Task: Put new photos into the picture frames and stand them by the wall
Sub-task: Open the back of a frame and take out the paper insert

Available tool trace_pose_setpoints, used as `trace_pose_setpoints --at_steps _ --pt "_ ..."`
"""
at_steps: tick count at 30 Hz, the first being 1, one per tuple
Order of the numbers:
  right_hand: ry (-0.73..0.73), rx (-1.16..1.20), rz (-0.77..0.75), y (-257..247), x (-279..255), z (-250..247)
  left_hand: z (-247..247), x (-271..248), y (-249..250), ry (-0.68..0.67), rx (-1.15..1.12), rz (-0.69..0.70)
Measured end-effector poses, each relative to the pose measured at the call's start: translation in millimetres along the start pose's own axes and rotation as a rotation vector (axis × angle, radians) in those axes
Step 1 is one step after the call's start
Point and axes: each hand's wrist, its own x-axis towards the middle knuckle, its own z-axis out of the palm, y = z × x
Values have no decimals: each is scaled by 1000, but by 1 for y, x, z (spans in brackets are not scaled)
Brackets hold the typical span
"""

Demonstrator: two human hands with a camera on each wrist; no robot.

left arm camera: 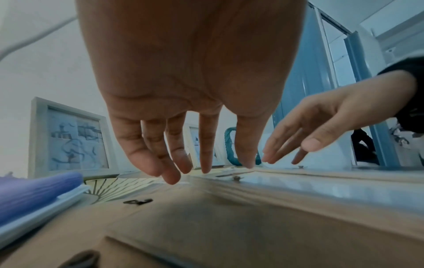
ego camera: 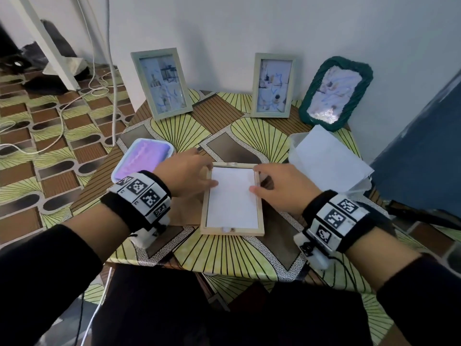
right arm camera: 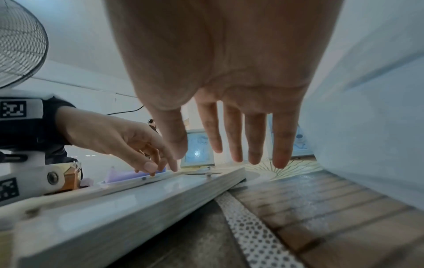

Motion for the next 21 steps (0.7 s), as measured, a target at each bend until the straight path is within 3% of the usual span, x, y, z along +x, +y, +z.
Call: trace_pose_setpoints --at_steps 8,21 --pt "-59 -210 80 -4 18 14 10 7 -1 53 1 61" --pt "-129 -272 149 -6 31 16 17 16 2 30 60 37"
